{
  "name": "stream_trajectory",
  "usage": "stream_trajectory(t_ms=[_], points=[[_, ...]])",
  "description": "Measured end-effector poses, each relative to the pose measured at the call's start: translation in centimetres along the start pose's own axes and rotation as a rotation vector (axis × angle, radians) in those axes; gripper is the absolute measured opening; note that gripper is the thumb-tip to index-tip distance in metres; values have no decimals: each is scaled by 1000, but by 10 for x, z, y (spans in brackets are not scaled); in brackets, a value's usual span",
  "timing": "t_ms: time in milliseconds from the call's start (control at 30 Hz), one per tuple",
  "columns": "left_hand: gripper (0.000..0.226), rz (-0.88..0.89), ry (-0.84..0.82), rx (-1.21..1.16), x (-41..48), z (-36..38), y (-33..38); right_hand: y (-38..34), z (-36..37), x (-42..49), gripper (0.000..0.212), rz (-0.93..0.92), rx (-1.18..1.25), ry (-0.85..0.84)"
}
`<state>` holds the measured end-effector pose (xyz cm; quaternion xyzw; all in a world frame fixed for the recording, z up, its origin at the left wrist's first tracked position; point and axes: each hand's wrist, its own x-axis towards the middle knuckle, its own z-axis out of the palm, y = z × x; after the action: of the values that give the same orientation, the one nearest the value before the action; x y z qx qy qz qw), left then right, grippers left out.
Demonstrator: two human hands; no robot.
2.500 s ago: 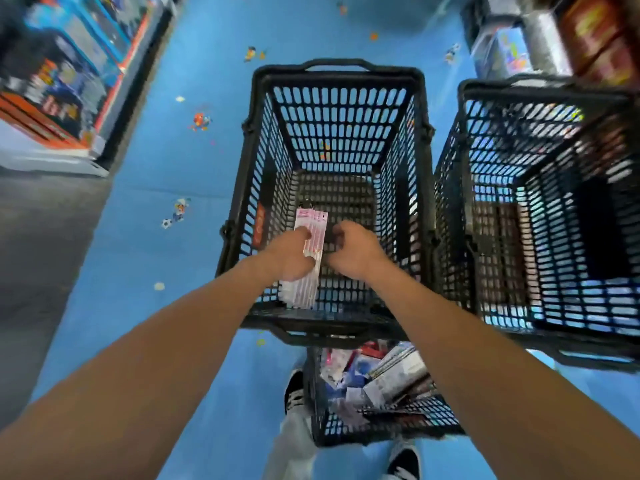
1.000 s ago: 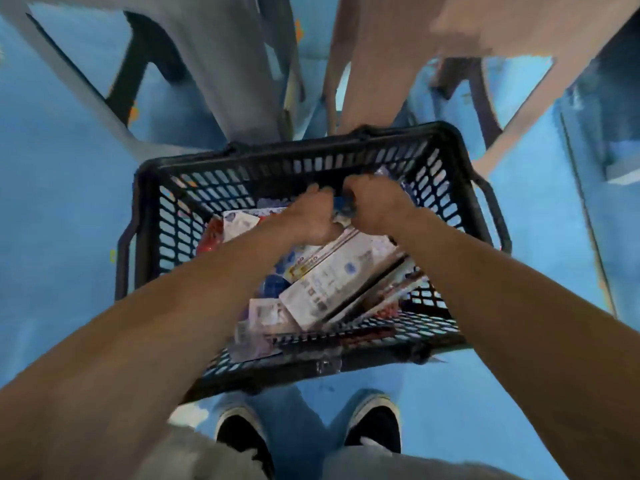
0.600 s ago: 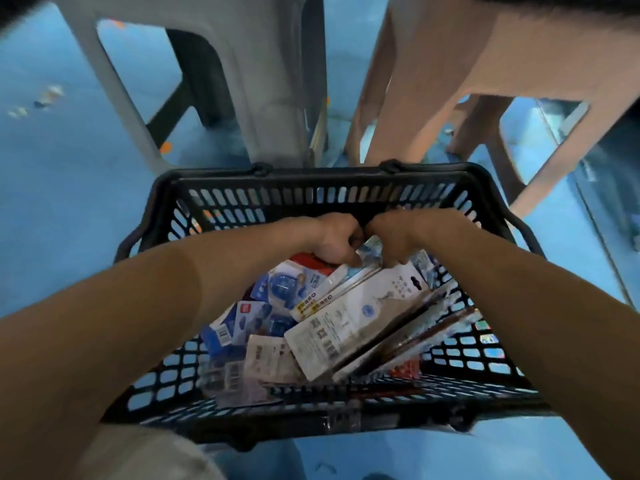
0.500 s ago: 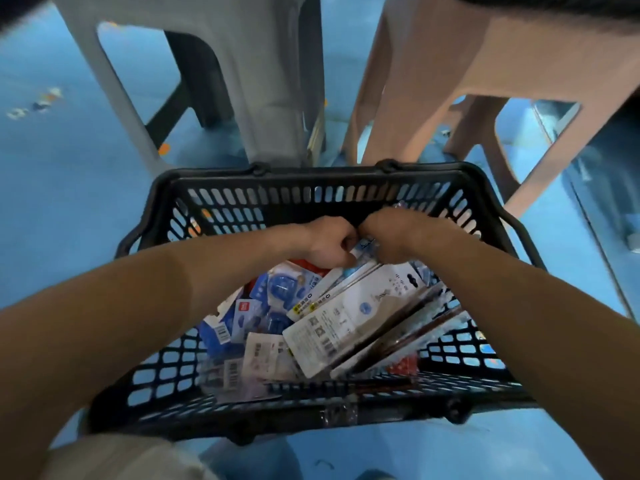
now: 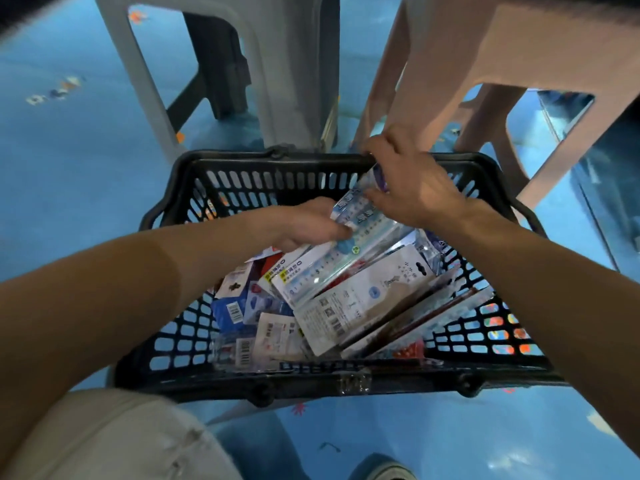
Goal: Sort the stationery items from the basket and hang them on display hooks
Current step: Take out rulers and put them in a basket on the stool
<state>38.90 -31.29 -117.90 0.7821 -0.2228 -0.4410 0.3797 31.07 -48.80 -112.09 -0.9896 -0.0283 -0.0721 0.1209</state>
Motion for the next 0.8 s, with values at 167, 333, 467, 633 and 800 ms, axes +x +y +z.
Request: stream_trajectory(t_ms=[167, 333, 467, 633, 800], points=[[34, -53, 4, -10, -9, -14, -17, 15, 10, -5, 20, 170, -71, -100], [21, -104, -56, -116, -13, -22, -18, 26, 28, -22, 27, 198, -348, -656], [25, -115, -78, -133, -13, -22, -15, 32, 36, -27, 49, 181, -394, -719], [25, -161, -183, -171, -20, -23, -15, 38, 31, -26, 41, 205, -367, -715], [27, -164, -193, -198, -22, -27, -16, 38, 13, -20, 25, 219, -214, -510]])
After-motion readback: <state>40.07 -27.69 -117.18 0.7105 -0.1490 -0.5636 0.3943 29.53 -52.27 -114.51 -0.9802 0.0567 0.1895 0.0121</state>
